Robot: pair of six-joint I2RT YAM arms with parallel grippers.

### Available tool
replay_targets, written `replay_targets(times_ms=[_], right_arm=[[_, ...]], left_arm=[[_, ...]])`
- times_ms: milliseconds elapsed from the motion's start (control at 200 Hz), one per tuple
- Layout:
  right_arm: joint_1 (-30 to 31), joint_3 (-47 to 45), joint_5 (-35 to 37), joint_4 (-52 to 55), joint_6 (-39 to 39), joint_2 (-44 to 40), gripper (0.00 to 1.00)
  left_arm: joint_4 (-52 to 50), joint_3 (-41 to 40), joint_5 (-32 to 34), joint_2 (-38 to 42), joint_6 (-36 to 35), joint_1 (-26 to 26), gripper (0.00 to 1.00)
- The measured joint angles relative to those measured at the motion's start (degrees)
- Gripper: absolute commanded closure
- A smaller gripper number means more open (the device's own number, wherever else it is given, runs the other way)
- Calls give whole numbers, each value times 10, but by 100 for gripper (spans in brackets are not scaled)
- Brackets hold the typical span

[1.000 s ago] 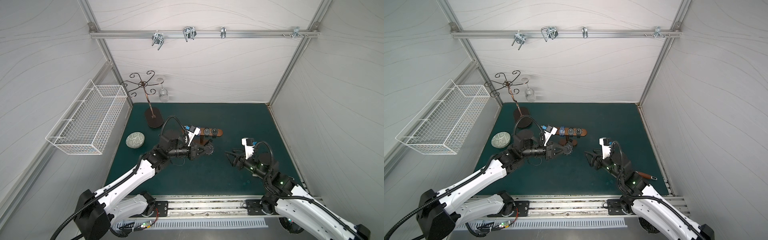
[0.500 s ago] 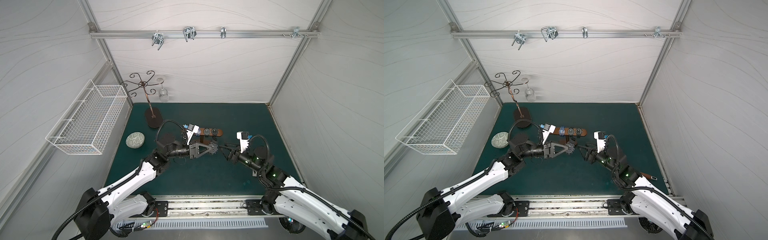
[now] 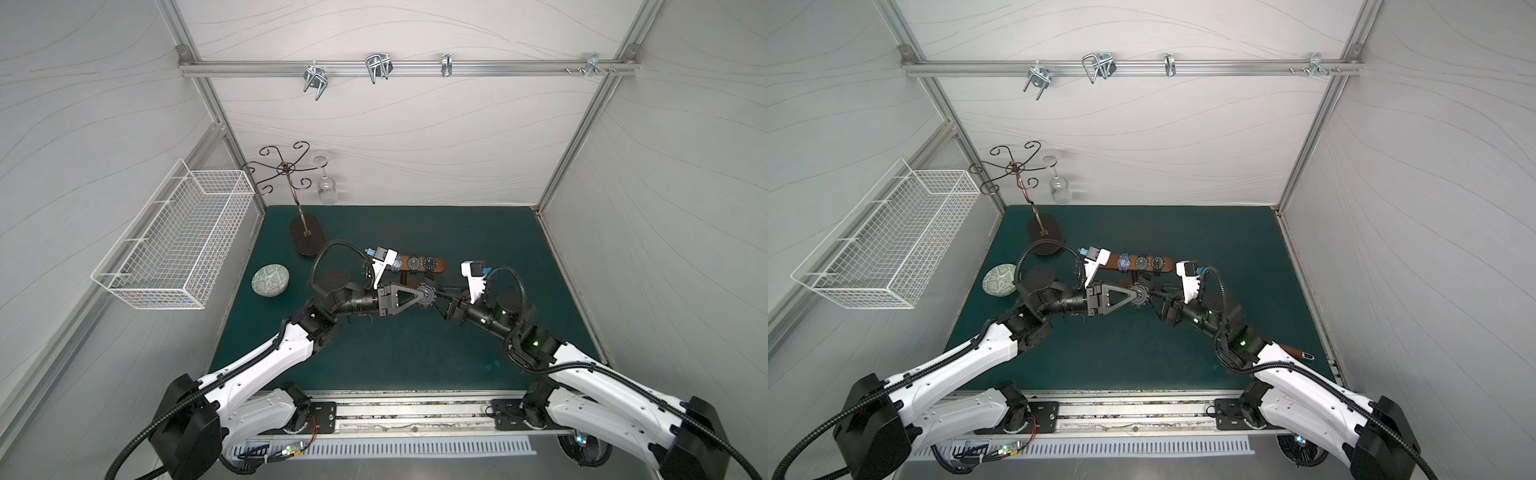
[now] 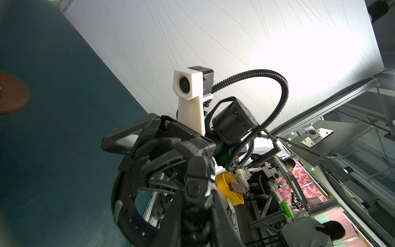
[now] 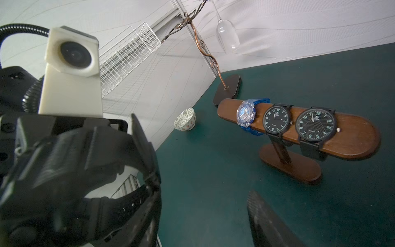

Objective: Place watch on stand
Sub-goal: Pick up the watch at the center of the board.

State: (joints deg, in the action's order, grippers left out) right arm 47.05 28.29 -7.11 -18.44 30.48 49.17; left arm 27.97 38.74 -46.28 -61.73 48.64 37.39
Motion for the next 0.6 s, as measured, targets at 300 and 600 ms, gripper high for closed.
replay_targets(times_ms=[300,600], right_arm=[[9,9,0,-9,-5,0,32],[12,16,-6,-30,-5,24,52]], left_arm=[[-3,0,0,-3,-5,-2,88],[6,-6,0,-8,1,-2,88]])
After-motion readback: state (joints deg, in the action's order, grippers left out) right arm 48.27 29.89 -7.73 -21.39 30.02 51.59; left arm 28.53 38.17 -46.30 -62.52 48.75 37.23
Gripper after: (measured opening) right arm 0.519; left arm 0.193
